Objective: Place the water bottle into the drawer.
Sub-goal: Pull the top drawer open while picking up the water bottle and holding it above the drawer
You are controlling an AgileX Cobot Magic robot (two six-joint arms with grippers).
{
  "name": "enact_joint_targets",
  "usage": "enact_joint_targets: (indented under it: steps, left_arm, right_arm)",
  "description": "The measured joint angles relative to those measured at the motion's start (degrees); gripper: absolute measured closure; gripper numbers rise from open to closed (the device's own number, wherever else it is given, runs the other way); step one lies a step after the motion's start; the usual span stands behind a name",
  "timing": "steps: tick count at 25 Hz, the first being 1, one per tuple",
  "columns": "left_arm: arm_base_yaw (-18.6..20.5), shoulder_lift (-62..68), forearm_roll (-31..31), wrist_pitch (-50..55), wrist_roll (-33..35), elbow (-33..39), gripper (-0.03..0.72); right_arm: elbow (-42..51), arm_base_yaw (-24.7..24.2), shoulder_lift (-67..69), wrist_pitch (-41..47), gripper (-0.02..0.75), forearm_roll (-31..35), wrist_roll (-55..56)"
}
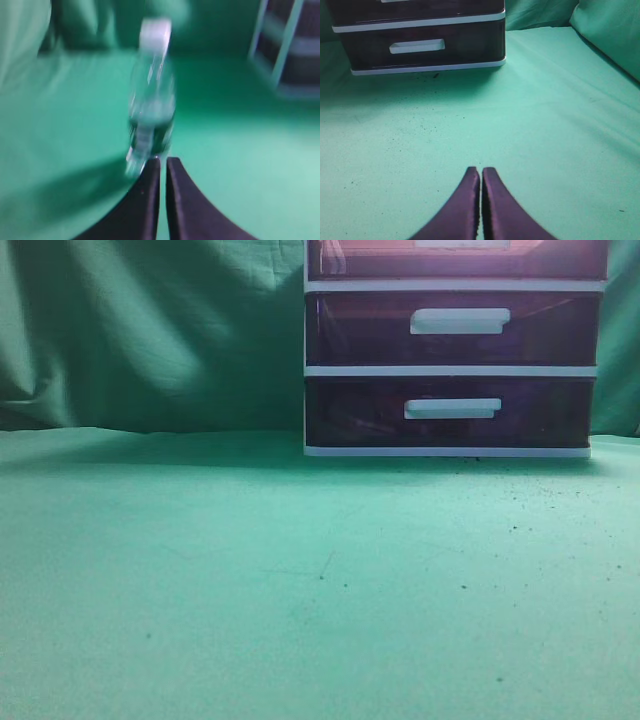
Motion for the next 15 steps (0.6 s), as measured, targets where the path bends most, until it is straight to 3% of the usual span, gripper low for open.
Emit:
enact_joint_targets:
  steps: [4, 8, 11, 15]
  left_arm:
    - [0.0, 0.0, -1.6, -15.5, -0.1, 0.0, 0.688]
    - [0.0, 0.0, -1.6, -21.9, -0.2, 0.0, 0.688]
    - [0.0, 0.1, -1.8, -20.5, -3.9, -0.8, 0.688]
    - [0.0, 7.4, -1.9, -11.5, -7.9, -8.4, 0.688]
  right_arm:
    - [0.0, 0.0, 0.0, 0.0, 0.738, 0.0, 0.0]
    - [0.0, 0.0, 0.0, 0.0, 0.738, 0.0, 0.0]
    - [0.0, 0.0, 0.0, 0.0, 0.738, 0.0, 0.0]
    - [0.0, 0.0, 0.0, 0.0, 0.738, 0.0, 0.0]
